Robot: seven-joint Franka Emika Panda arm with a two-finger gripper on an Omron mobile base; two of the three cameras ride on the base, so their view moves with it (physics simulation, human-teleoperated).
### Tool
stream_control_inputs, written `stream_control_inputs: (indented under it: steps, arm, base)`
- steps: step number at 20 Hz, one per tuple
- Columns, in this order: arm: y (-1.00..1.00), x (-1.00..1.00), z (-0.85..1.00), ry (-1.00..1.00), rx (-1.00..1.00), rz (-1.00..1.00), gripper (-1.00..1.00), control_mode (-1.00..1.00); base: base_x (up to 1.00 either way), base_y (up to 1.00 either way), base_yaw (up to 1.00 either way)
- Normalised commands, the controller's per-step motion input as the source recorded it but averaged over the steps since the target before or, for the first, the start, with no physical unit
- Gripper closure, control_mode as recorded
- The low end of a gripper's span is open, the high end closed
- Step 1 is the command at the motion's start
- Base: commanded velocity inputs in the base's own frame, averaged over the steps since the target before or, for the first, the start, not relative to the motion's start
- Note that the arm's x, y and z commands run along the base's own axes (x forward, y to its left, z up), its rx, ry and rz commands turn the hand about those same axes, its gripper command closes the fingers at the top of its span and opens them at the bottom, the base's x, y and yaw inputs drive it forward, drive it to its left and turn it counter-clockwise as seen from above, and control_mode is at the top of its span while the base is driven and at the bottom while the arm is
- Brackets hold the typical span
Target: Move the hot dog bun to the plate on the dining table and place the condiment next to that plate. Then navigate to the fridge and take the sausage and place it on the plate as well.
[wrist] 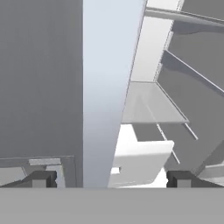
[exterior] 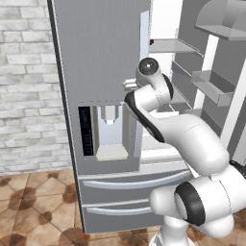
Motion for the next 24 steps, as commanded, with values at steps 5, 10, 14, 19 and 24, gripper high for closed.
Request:
stream_control_inputs:
  steps: [5, 10, 14, 19, 24]
  arm:
    - [0.00, 0.67, 0.00, 0.00, 0.02, 0.12, -1.00, -1.00]
    - [-0.06, 0.46, 0.00, 0.00, 0.05, 0.06, -1.00, -1.00]
    - [-0.19, 0.34, -0.02, 0.00, 0.03, 0.00, -1.00, -1.00]
    - [-0.21, 0.44, -0.15, 0.00, 0.04, 0.00, -1.00, -1.00]
    - [-0.19, 0.54, -0.20, -0.02, 0.05, 0.00, -1.00, -1.00]
  base:
    - [0.00, 0.00, 0.00]
    - [0.00, 0.00, 0.00]
    - [0.00, 0.00, 0.00]
    - [0.00, 0.00, 0.00]
    - [0.00, 0.00, 0.00]
